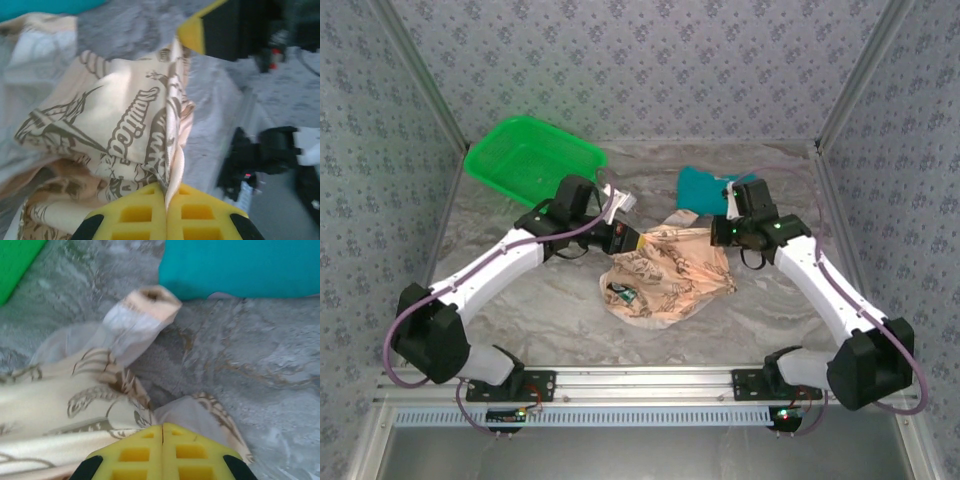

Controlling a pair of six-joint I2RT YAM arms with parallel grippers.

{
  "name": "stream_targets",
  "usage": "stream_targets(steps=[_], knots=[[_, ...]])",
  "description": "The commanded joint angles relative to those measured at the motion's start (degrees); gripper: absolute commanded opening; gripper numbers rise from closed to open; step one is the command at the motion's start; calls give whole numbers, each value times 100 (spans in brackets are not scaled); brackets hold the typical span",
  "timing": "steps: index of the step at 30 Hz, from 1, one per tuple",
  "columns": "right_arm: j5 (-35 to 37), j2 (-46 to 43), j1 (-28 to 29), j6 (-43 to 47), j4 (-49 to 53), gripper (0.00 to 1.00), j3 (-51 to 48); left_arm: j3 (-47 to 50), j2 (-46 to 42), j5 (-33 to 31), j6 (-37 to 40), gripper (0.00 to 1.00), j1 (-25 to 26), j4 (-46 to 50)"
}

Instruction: Fold the inside-out t-shirt

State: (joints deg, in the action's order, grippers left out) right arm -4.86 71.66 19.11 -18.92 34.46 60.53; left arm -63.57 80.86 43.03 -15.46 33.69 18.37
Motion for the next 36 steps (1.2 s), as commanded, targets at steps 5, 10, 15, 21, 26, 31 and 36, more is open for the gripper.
stream_targets(steps=[5,10,15,21,26,31,36], knots=[[741,916,-571,-255,25,0,39,599,426,723,184,0,-559,-213],[268,1700,-342,75,-413,2,63,559,948,-704,359,6,-689,253],[21,960,589,830,-45,39,12,382,1420,-901,36,18,-704,145],[-902,260,1645,1652,371,44,-324,-12,1503,-2130,67,27,-802,498],[-615,767,2209,1642,22,46,-472,-405,1709,-2246,178,29,-954,537],[1631,1528,2159,908,-374,53,-304,-535,1385,-2232,-37,33,-953,739],[406,1461,1532,626,-640,0,-235,-204,612,-2015,-884,44,-457,1188]])
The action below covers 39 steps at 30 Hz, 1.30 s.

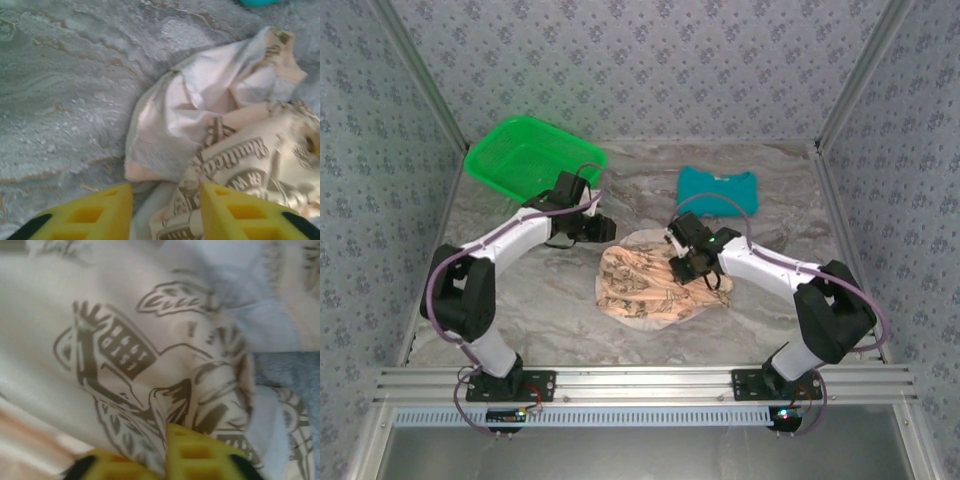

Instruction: Fold the inside-out t-shirt

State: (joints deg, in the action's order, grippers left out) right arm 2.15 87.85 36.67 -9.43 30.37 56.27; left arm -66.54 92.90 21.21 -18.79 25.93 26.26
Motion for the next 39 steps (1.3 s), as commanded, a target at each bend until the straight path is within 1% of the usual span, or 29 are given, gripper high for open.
stream_targets(steps=[1,2,4,5,7,10,13,15,17,18,19,20,21,23,24,25,28,30,31,32,33,34,35,38,39], knots=[[-704,-256,-348,-336,-307,0,153,199,-711,263,-799,47,576,395],[-1136,-358,-506,-439,-405,0,114,332,-809,303,-1092,50,830,356],[-1839,-592,-768,-650,-533,0,94,524,-898,175,-1730,57,1268,220],[-2115,-686,-889,-753,-577,0,114,606,-874,120,-2055,59,1424,112],[-2509,-884,-1104,-898,-623,0,147,634,-708,110,-2440,65,1632,-161],[-3241,-1089,-1429,-1120,-728,0,232,441,-226,-53,-2662,67,1722,-292],[-3896,-1270,-1614,-1260,-734,0,376,165,217,-329,-2683,70,1684,-136],[-4134,-1401,-1683,-1317,-623,0,462,-26,475,-667,-2604,70,1592,64],[-4368,-1524,-1874,-1471,-547,0,466,-193,729,-1143,-2404,65,1486,347],[-4412,-1574,-1986,-1560,-517,0,448,-238,815,-1272,-2292,60,1434,426],[-4438,-1604,-2152,-1596,-433,0,430,-254,872,-1280,-2100,50,1371,404],[-4383,-1612,-2332,-1538,-263,0,433,-254,883,-1213,-1891,37,1317,343],[-4267,-1576,-2491,-1439,-65,0,450,-262,858,-1098,-1699,28,1289,293],[-3913,-1389,-2869,-1227,341,0,481,-326,722,-724,-1151,14,1256,256],[-3790,-1280,-3028,-1131,381,0,475,-345,632,-579,-921,8,1251,274],[-3503,-1163,-3179,-1040,543,0,469,-353,514,-268,-649,1,1247,262],[-2302,-805,-3369,-910,772,0,533,-118,42,760,-208,0,1156,-27],[-1488,-534,-3335,-921,853,3,561,25,-162,1221,-153,0,1133,-194],[-1136,-362,-3308,-972,882,4,601,13,-163,1465,-130,4,1134,-202],[-799,-241,-3256,-997,877,8,600,-56,-101,1637,-138,19,1162,-174],[-567,-162,-3185,-1035,881,16,626,-129,-19,1666,-166,32,1218,-143],[-272,-122,-3104,-1167,913,28,651,-230,97,1607,-211,40,1301,-115],[124,-130,-2989,-1265,992,36,682,-320,236,1517,-279,44,1380,-119],[927,-312,-2659,-1257,1438,48,896,-561,691,1124,-663,52,1551,-152],[1029,-396,-2545,-1167,1563,50,960,-610,811,979,-784,53,1584,-167]])
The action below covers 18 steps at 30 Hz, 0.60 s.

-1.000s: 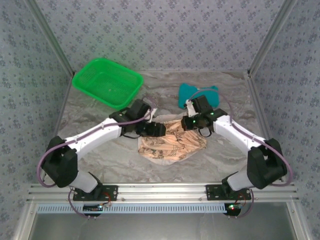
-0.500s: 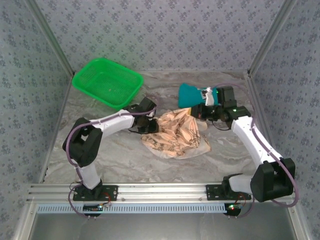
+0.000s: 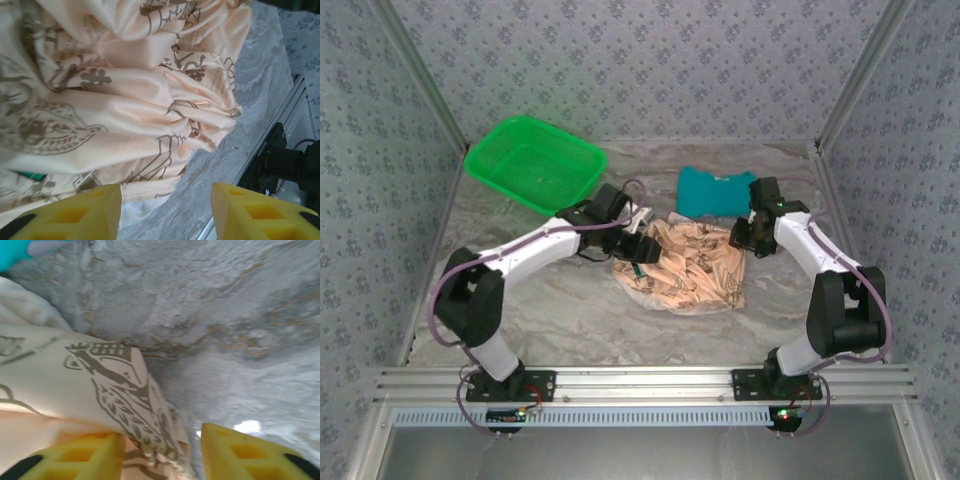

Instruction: Fold the inside-out t-shirt

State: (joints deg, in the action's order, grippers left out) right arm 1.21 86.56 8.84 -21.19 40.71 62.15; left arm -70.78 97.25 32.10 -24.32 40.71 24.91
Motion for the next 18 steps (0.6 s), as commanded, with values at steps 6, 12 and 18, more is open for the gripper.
stream_targets(steps=[6,12,18], knots=[[66,-889,1225,194,775,50,205,-620,1000,-694,-634,61,299,-182],[-1171,-547,1843,-60,-159,48,-234,-1034,1620,-1043,-880,60,296,-151],[-816,104,1934,182,-495,48,-493,-1359,2039,-1145,-783,34,249,-56]])
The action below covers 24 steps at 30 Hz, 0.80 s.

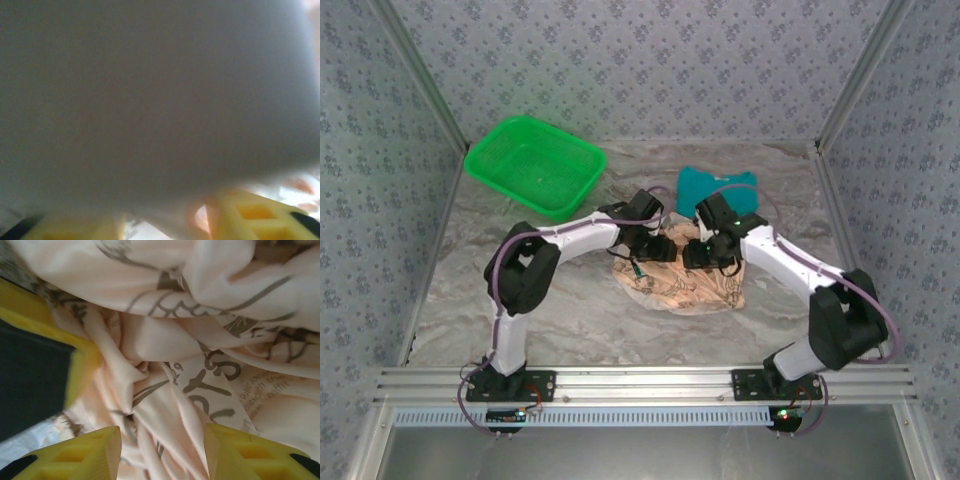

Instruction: Fold the inside-out t-shirt

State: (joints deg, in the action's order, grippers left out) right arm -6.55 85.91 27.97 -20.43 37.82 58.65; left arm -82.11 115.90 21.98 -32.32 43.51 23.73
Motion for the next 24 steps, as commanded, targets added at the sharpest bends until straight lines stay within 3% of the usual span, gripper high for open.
stream_targets(steps=[1,3,5,7,15,20,24], knots=[[-23,270,18,132,-298,45,-202,-213,212,-82,28,26,-53,26],[-8,419,25,185,-318,34,-271,-142,200,101,75,12,-105,-47],[123,381,16,170,-477,10,-318,-44,56,210,143,0,-190,-51],[241,156,-109,108,-444,0,-352,117,-248,331,190,0,-337,-86],[-843,-1549,-1655,-127,189,0,-338,1131,-2112,1318,190,0,-1367,-159],[-901,-1852,-2504,-152,578,0,-698,2107,-2809,825,291,0,-1861,-235],[-604,-1416,-2529,-328,198,0,-1361,2775,-2185,583,532,0,-2026,-571]])
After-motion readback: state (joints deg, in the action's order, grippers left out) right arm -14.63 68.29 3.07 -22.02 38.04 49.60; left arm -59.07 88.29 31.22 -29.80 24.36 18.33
